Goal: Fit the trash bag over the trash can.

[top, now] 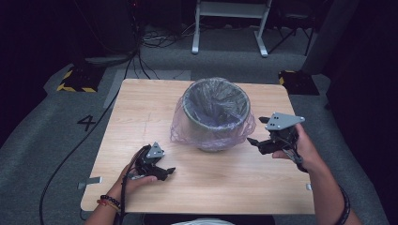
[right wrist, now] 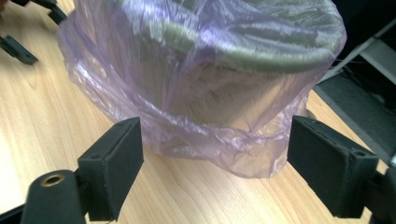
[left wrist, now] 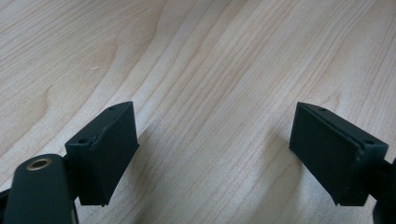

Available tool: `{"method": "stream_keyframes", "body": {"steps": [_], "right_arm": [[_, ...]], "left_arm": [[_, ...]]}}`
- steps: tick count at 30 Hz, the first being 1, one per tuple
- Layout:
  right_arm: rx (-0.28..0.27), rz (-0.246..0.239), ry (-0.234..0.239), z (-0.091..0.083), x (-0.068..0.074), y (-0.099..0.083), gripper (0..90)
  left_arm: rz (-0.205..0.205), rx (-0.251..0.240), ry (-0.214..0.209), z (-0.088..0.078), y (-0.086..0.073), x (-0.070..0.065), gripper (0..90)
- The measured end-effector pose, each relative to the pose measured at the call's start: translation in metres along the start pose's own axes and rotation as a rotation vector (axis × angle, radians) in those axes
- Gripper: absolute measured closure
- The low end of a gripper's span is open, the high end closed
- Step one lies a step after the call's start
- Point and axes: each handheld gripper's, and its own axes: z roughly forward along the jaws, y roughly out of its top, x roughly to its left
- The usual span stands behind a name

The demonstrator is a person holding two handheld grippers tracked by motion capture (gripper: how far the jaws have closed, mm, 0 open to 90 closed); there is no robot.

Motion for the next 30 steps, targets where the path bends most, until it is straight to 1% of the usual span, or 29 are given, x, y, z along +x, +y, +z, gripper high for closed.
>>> {"method": "stream_keyframes", "body": {"steps": [3,7,11,14,15,19,23,25,28,30], "right_arm": [[0.011,-0.008,0.003,0.002,0.004,-0.007,18.7],[0.049,-0.006,0.004,0.009,0.007,-0.018,18.7],[0.080,0.014,0.013,0.016,0.010,-0.029,18.7],[0.091,0.031,0.033,0.021,0.012,-0.036,18.4],[0.098,0.034,0.032,0.023,0.013,-0.039,18.2],[0.134,0.037,0.033,0.032,0.017,-0.050,18.2],[0.167,0.030,0.036,0.040,0.021,-0.064,17.9],[0.177,0.025,0.041,0.042,0.022,-0.070,17.6],[0.179,0.043,0.059,0.044,0.024,-0.078,17.6],[0.181,0.047,0.058,0.045,0.025,-0.083,17.6]], "left_arm": [[0.000,0.000,0.000,0.000,0.000,0.000,15.0],[-0.001,0.001,-0.001,0.000,0.000,0.000,14.9],[-0.002,0.000,-0.001,0.000,0.000,0.000,15.0],[0.000,0.000,-0.001,0.000,0.000,0.000,15.0],[0.000,0.000,-0.001,0.000,0.000,0.000,14.9],[0.000,0.000,0.000,0.000,0.000,0.000,14.9],[-0.001,0.001,0.002,0.000,0.000,0.000,15.0],[-0.001,0.000,0.002,0.000,0.000,0.000,15.0],[-0.001,0.000,0.001,0.000,0.000,0.000,15.0],[-0.001,0.000,0.000,0.000,0.000,0.000,15.0]]}}
